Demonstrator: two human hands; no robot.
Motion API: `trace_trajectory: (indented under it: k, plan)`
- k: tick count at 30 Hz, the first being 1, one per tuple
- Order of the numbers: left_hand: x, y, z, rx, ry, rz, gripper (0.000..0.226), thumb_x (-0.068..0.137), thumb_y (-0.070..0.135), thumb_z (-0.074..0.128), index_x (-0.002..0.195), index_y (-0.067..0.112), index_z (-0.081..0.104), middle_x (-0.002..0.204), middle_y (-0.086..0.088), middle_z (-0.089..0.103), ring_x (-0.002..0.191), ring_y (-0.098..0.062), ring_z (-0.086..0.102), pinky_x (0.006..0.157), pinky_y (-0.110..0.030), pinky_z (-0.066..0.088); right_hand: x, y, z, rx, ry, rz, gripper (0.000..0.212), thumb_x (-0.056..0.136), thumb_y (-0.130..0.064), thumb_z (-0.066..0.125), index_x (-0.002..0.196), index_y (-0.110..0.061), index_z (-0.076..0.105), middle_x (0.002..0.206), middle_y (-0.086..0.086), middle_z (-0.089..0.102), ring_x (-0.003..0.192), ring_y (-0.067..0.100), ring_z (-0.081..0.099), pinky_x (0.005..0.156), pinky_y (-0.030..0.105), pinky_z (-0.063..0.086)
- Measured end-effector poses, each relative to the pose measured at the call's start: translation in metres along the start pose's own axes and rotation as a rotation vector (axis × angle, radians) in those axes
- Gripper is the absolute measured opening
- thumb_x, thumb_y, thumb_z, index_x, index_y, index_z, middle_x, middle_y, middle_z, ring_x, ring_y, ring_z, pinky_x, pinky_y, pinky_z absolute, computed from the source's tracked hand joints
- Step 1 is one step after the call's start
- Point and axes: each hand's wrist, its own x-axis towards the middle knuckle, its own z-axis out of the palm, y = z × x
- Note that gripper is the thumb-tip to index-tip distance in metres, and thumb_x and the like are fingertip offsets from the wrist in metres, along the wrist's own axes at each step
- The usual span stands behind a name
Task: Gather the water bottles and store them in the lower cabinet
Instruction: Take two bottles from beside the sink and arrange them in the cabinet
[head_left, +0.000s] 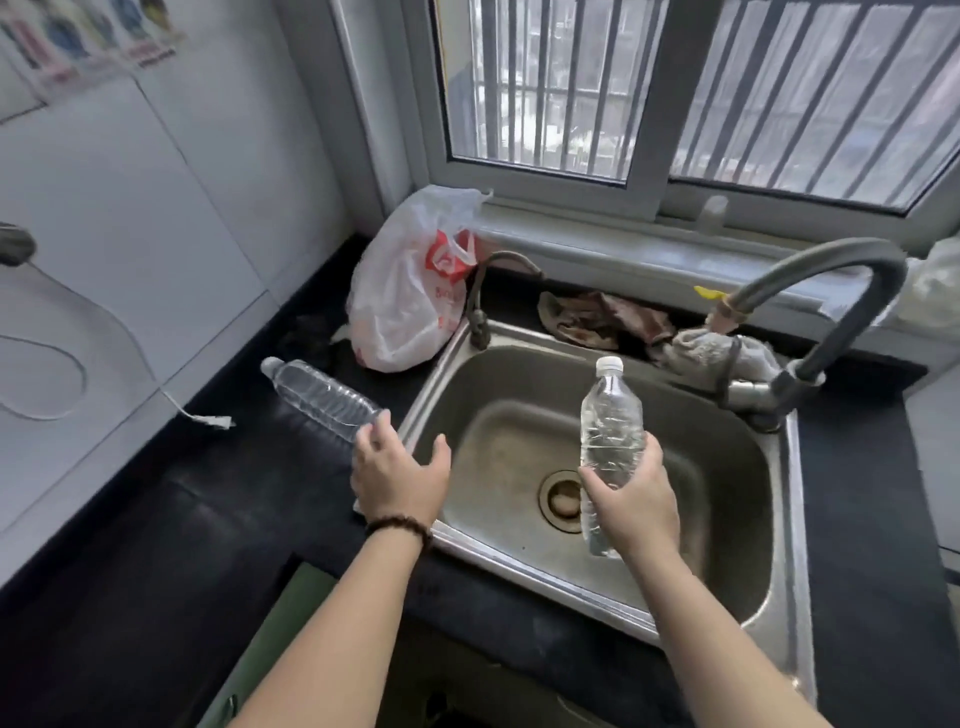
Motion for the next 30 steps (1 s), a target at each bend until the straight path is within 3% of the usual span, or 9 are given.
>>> trace_trajectory:
  k: [3,7,12,16,20,24,28,30]
  plan:
    - [0.049,-0.022,-0.011,-0.038,0.060,-0.166,0.084,0.076,0.049,0.070,0.141,0.009,0.034,0.138,-0.020,0.040,0.121,-0.040,0.044,0.093,-0.052,0.043,0.002,-0.028,0.037,-0.014,-0.031,-0.014,0.081,0.072,-0.046,0.070,0.140,-0.028,0.029,0.123,0.000,0.059,0.110,0.025,0.057,0.084,0.038,0.046]
    - [0.119,-0.043,-0.012,-0.082,-0.004,-0.389,0.106,0.074,0.069,0.062,0.150,0.011,0.014,0.145,-0.020,0.032,0.127,-0.040,0.039,0.096,-0.054,0.040,0.006,-0.057,0.076,-0.033,-0.045,-0.031,0.079,0.072,-0.045,0.071,0.139,-0.032,0.029,0.124,-0.003,0.059,0.109,0.024,0.058,0.083,0.037,0.046]
    - [0.168,-0.053,-0.001,-0.047,-0.098,-0.452,0.129,0.065,0.072,0.069,0.151,0.008,-0.002,0.147,-0.025,0.026,0.127,-0.039,0.039,0.095,-0.051,0.042,0.007,-0.077,0.106,-0.023,-0.039,-0.029,0.080,0.074,-0.040,0.072,0.141,-0.033,0.028,0.123,-0.004,0.060,0.105,0.022,0.058,0.078,0.033,0.041]
    - [0.179,-0.065,0.002,-0.130,-0.158,-0.401,0.123,0.070,0.043,0.081,0.153,0.012,-0.004,0.150,-0.022,0.021,0.134,-0.037,0.034,0.100,-0.049,0.041,0.005,-0.088,0.120,-0.019,-0.050,-0.030,0.078,0.076,-0.036,0.073,0.141,-0.031,0.031,0.120,-0.005,0.060,0.096,0.017,0.055,0.076,0.030,0.037]
    - [0.180,-0.091,-0.011,-0.130,-0.367,-0.191,0.117,0.071,0.023,0.079,0.153,0.026,-0.005,0.156,-0.010,0.017,0.138,-0.033,0.032,0.108,-0.046,0.036,0.000,-0.097,0.132,-0.025,-0.087,-0.034,0.077,0.074,-0.041,0.073,0.138,-0.035,0.030,0.119,-0.006,0.061,0.101,0.020,0.060,0.077,0.032,0.042]
    - [0.170,-0.112,-0.031,0.170,-0.556,0.011,0.115,0.071,0.032,0.074,0.152,0.033,-0.007,0.153,-0.003,0.024,0.134,-0.031,0.032,0.106,-0.047,0.037,-0.005,-0.109,0.142,-0.020,-0.137,-0.056,0.079,0.073,-0.043,0.073,0.139,-0.037,0.029,0.123,-0.008,0.060,0.104,0.018,0.061,0.081,0.035,0.044]
    - [0.152,-0.111,-0.031,0.315,-0.367,-0.055,0.113,0.069,0.065,0.068,0.152,0.021,0.006,0.142,-0.009,0.038,0.128,-0.029,0.040,0.099,-0.043,0.041,-0.009,-0.116,0.148,-0.021,-0.163,-0.087,0.081,0.072,-0.044,0.073,0.139,-0.037,0.028,0.126,-0.010,0.059,0.110,0.018,0.059,0.089,0.038,0.047]
    - [0.150,-0.109,-0.027,0.346,-0.315,-0.078,0.109,0.068,0.072,0.066,0.149,0.018,0.016,0.138,-0.009,0.043,0.125,-0.028,0.044,0.092,-0.042,0.046,-0.010,-0.118,0.149,-0.024,-0.167,-0.094,0.080,0.073,-0.042,0.074,0.139,-0.036,0.029,0.125,-0.010,0.059,0.110,0.018,0.059,0.088,0.036,0.045]
